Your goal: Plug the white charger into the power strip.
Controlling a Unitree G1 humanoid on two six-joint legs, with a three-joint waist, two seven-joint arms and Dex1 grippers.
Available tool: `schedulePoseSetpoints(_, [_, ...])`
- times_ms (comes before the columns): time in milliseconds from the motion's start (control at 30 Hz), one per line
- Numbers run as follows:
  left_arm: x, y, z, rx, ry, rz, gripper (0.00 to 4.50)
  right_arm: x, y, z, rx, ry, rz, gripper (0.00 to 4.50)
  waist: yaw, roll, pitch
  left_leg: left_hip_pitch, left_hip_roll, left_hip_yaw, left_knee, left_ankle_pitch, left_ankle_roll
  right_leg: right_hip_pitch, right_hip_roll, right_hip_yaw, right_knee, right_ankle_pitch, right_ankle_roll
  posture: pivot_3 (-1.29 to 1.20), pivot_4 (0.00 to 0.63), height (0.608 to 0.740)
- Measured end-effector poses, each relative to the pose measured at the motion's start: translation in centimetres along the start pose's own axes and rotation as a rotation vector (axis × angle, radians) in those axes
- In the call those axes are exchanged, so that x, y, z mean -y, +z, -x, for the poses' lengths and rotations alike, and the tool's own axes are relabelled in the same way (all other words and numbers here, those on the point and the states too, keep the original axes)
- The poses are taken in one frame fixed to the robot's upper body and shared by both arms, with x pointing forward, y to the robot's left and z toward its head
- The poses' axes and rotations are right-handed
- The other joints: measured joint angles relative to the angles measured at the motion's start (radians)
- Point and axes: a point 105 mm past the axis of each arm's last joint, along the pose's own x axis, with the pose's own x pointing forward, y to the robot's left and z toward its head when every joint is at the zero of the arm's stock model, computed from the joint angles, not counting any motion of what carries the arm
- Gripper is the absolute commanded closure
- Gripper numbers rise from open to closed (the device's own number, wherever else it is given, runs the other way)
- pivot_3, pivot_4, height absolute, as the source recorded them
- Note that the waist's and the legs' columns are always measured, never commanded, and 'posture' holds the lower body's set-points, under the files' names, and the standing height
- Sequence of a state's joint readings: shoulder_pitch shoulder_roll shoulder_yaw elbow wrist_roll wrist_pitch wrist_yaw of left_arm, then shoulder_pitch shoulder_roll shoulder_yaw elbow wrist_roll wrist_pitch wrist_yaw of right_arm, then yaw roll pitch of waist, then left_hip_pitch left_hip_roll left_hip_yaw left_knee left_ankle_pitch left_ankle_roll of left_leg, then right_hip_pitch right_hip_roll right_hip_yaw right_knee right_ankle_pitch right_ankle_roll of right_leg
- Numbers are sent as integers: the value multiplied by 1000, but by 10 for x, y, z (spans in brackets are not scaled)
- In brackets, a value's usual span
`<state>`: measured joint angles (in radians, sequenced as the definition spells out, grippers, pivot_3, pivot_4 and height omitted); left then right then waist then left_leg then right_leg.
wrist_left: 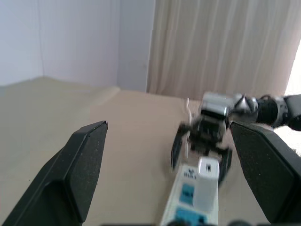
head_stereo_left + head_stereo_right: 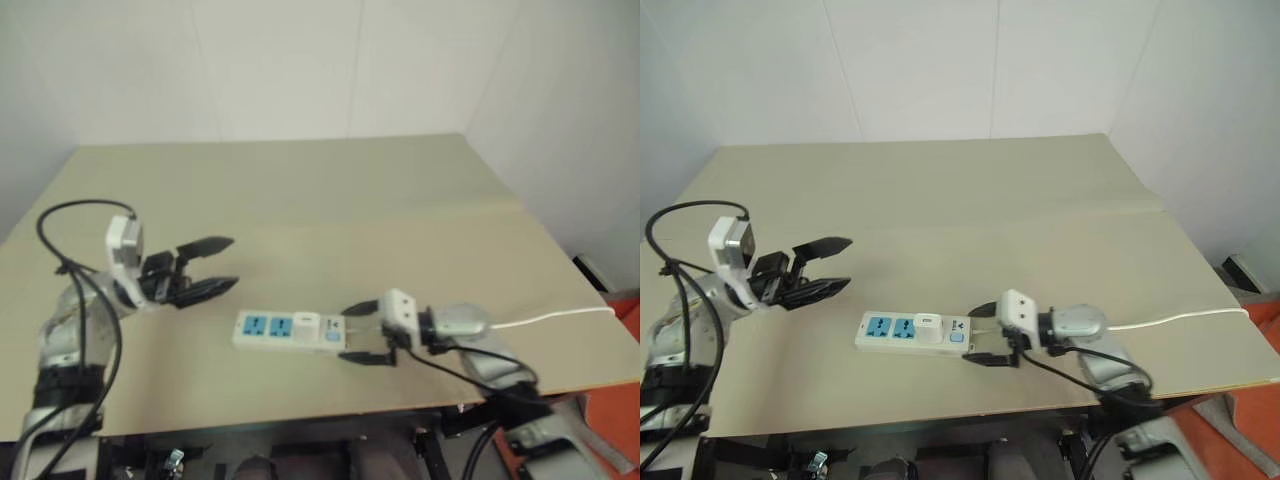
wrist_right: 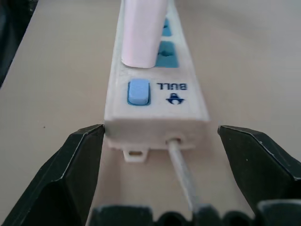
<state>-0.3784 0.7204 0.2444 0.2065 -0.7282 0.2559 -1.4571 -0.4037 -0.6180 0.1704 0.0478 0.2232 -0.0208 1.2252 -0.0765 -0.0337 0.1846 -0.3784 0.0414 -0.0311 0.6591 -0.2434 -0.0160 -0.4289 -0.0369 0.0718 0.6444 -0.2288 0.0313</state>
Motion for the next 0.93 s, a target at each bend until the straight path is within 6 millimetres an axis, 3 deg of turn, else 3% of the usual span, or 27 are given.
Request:
schedulePoseSetpoints(133, [0, -5, 20, -78, 125, 60, 0, 2, 13, 48, -63, -4, 8, 47, 17, -1, 2, -1, 0, 0, 0, 0, 0, 0, -1, -2, -2, 0, 0, 0, 150, 740])
schedulePoseSetpoints(400, [16, -19, 43, -189, 214, 76, 0, -10, 6, 97, -175, -42, -31, 47, 33, -1, 3, -1, 0, 1, 0, 0, 0, 0, -2, -2, -3, 0, 0, 0, 150, 740])
schedulePoseSetpoints(933, [13, -15, 41, -209, 192, 31, 0, -19, 7, 102, -169, -69, -46, 47, 35, -1, 3, -2, 0, 2, 1, 0, 0, 0, -2, -1, -3, 0, 0, 0, 150, 740])
